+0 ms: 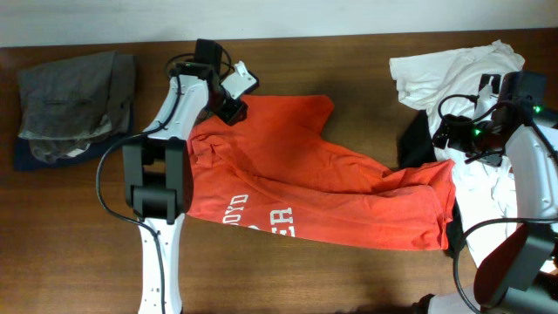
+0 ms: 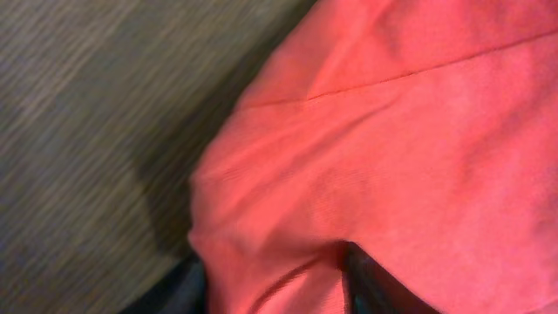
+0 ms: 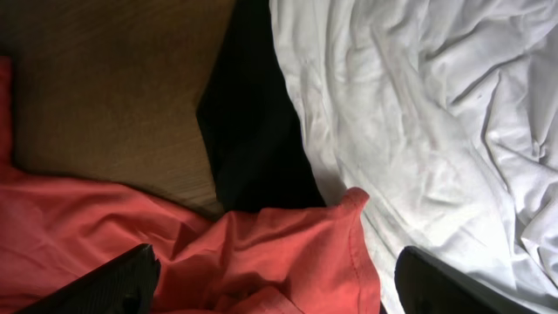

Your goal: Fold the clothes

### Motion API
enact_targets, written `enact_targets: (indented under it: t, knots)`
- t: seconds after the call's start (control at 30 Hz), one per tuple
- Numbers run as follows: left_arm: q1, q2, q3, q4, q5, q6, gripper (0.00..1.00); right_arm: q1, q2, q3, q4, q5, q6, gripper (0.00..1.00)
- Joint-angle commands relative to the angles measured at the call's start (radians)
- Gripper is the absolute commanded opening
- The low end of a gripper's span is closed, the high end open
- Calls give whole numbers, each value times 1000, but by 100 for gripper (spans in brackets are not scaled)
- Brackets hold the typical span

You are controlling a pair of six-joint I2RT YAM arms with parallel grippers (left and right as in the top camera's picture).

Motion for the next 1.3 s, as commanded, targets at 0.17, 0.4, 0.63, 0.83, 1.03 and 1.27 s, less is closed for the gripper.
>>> enact_targets:
  t: [0.17, 0.4, 0.63, 0.83, 1.03, 1.27]
  knots:
    - [-10, 21, 9, -2, -38, -13, 1, 5, 1, 23, -8, -23, -10, 91]
    - [42, 21, 10, 76, -166, -187, 1, 5, 1, 23, -8, -31, -10, 91]
    - [155, 21, 25, 119, -166, -351, 0, 9, 2, 23, -7, -43, -10, 91]
    - [238, 21, 25, 109, -166, -412, 1, 68, 2, 22, 52, -48, -25, 91]
    - [289, 21, 25, 84, -166, -477, 1, 172, 29, 22, 184, -48, -24, 88]
    - [309, 21, 26, 47, -166, -477, 1, 262, 168, 22, 350, -45, -13, 84]
